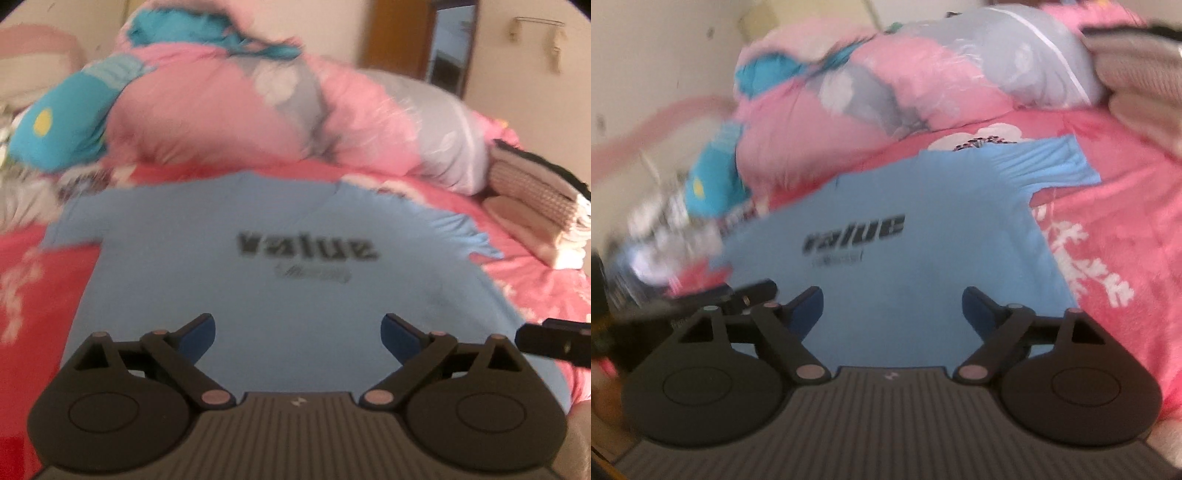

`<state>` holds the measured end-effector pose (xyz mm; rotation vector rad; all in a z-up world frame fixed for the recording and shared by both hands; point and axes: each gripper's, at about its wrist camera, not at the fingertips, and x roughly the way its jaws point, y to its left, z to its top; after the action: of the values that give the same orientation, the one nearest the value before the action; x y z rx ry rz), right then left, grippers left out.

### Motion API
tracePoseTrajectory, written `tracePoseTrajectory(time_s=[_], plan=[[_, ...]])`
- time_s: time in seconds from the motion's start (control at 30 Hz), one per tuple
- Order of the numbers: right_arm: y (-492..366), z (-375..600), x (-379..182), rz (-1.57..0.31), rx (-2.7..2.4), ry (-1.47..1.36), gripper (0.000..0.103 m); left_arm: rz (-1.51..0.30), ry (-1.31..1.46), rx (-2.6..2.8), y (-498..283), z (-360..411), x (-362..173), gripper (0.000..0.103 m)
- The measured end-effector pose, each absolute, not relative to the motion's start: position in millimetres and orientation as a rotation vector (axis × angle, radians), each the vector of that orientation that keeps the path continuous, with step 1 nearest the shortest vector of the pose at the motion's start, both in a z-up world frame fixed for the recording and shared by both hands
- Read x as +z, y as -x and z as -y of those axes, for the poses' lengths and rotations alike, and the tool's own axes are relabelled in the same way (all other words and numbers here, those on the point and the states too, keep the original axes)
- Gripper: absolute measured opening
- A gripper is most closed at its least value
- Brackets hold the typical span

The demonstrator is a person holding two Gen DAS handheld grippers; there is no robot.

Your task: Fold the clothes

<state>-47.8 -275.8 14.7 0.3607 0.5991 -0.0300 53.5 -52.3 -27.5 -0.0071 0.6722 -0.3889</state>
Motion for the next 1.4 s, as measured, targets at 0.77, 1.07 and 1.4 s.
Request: tracePoseTrajectory(time_s=[0.77,1.07,1.4], plan=[[29,214,-43,-0.726,-0.211,-0.098,0.102,-0.73,-0.031,-0.242,-37,19,-74,0.103],[25,220,-57,-0.751,-0.22,-0.116,0.102,-0.786,-0.015,-0.236,-44,18,-72,0.103],[25,222,-58,-0.75,-0.232,-0.154,0.102,-0.804,-0.011,-0.23,-46,18,-71,0.103]])
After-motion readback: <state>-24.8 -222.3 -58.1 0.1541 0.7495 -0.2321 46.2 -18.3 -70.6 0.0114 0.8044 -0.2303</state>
